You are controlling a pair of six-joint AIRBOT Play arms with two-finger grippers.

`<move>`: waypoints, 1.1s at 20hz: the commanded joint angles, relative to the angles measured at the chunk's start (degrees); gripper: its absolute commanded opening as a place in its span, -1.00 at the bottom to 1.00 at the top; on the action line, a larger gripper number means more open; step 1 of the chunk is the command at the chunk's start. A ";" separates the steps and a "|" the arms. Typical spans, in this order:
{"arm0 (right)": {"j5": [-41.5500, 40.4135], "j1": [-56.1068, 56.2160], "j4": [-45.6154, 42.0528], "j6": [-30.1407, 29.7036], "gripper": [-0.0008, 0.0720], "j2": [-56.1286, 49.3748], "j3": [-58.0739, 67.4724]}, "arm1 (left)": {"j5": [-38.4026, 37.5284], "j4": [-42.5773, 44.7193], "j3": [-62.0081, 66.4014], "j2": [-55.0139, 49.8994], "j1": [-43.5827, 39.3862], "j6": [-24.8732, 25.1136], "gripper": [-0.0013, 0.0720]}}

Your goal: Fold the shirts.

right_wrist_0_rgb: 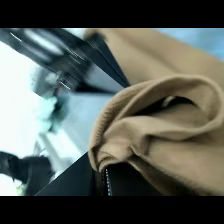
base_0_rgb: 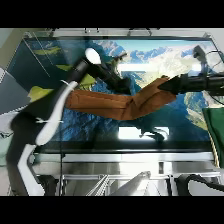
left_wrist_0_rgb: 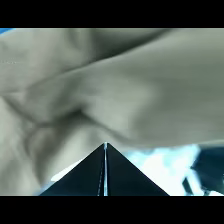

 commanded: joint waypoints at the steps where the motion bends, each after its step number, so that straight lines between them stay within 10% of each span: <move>1: -2.75 9.20 5.35 0.74 -0.90 -0.94 -0.04 | -5.14 -2.23 -0.81 9.57 6.69 1.07 -0.97; 7: -37.68 36.92 -6.34 -0.79 -0.90 -4.33 4.33 | -5.07 -2.23 -16.63 25.68 20.70 4.66 -0.97; 15: -34.03 50.38 -19.65 13.88 -0.86 -31.91 35.45 | -1.77 -2.73 -41.57 34.51 30.91 13.09 -0.96; 17: -31.93 51.52 -18.91 13.88 0.62 -36.09 41.64 | -0.55 -5.27 -45.16 35.56 33.27 14.69 -0.96; 22: -25.88 50.69 -19.80 13.81 0.61 -32.96 48.72 | 0.44 -10.27 -47.56 37.22 40.57 16.79 -0.96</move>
